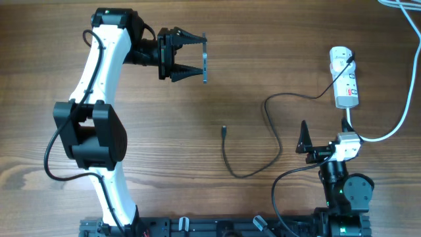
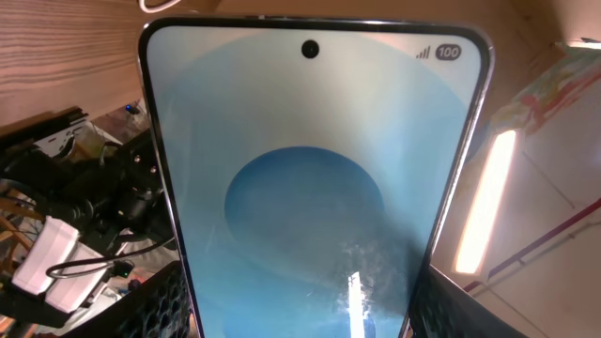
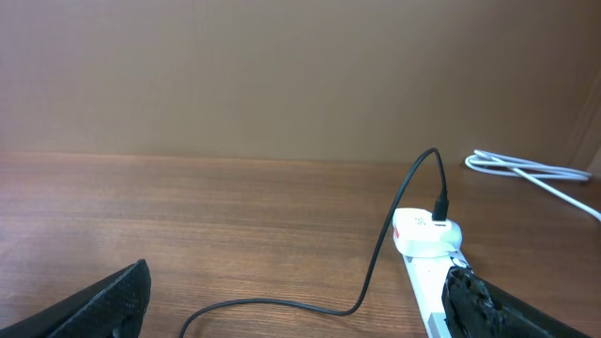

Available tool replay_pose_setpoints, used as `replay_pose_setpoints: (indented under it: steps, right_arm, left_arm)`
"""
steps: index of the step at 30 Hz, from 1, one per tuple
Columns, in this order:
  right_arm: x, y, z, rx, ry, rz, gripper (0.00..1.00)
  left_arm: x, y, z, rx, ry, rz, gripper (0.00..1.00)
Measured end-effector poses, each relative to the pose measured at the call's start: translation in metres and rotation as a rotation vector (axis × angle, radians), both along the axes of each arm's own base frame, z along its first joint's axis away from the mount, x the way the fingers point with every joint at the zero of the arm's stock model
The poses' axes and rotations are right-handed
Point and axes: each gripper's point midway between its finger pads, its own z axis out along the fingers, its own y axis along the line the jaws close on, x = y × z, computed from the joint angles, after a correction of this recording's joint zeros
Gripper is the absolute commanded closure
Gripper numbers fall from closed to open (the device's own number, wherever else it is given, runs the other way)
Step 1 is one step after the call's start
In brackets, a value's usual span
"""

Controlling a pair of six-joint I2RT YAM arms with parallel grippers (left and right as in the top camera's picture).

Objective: Plug charger to phone and switch on socket

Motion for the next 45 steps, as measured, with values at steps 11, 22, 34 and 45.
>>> replay_pose_setpoints:
  steps: [11, 22, 34, 45]
  right_arm:
    - [0.000, 0.000, 0.000, 0.000, 0.000, 0.000, 0.00]
    - [0.000, 0.000, 0.000, 0.000, 0.000, 0.000, 0.00]
    - [0.000, 0.000, 0.000, 0.000, 0.000, 0.000, 0.00]
    - [-0.002, 0.020, 0.004, 0.256, 0.014, 0.115, 0.00]
  left_arm:
    - [0.000, 0.000, 0.000, 0.000, 0.000, 0.000, 0.39]
    - [0.000, 0.000, 0.000, 0.000, 0.000, 0.000, 0.39]
    - [0.000, 0.000, 0.000, 0.000, -0.001, 0.000, 0.39]
    - [0.000, 0.000, 0.000, 0.000, -0.001, 0.000, 0.39]
